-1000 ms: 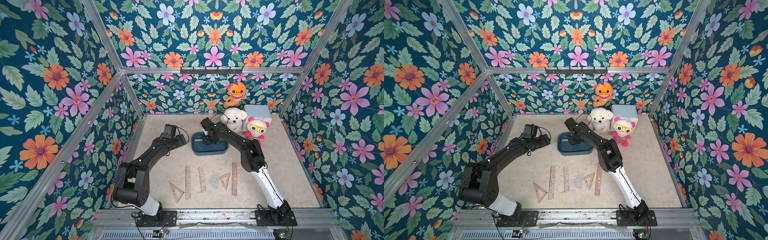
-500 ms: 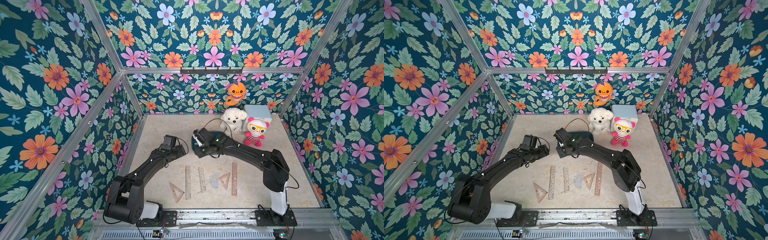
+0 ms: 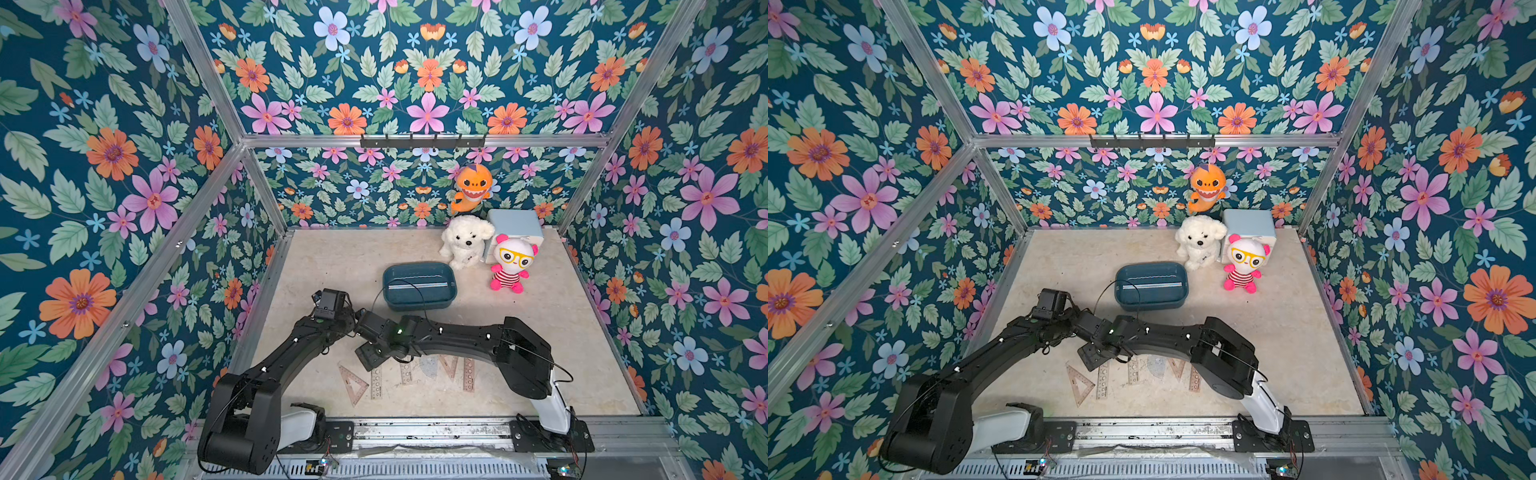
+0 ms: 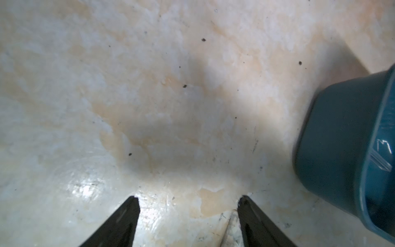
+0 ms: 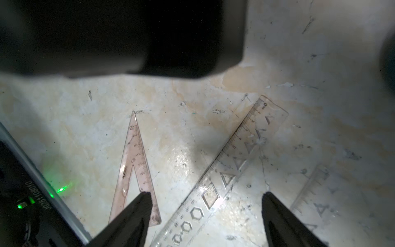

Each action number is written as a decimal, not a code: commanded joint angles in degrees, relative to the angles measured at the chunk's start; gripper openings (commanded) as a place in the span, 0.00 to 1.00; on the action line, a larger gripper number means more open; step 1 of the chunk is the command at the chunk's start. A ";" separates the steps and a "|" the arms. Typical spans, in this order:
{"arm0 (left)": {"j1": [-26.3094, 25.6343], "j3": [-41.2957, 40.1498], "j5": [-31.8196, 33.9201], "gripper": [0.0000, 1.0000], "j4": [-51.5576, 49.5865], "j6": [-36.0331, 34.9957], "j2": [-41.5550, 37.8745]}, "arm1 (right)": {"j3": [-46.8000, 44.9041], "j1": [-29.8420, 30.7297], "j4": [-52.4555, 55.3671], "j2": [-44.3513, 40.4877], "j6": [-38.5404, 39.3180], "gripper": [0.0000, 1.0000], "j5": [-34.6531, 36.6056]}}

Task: Put the scattered rulers into the storage box
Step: Adjust the ruler at the center of the board.

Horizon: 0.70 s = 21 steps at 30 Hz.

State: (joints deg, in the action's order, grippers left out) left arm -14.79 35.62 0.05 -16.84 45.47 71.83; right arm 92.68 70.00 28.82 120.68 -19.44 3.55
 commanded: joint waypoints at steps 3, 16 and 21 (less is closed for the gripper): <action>1.31 0.81 0.52 0.78 -0.48 0.12 -0.11 | 0.83 0.40 3.66 2.27 -0.59 0.82 1.27; 6.66 2.74 0.12 0.78 -1.57 -1.01 -1.96 | 8.55 0.56 11.78 8.79 -1.62 0.76 3.12; 7.64 2.53 0.04 0.78 -1.56 -1.51 -2.00 | 8.35 0.53 11.52 8.91 -2.11 0.63 3.13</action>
State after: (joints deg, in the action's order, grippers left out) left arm -7.49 38.06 0.01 -18.00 44.93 69.91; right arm 100.99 70.50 38.76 129.38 -20.60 6.04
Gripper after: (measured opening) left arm 0.781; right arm 0.639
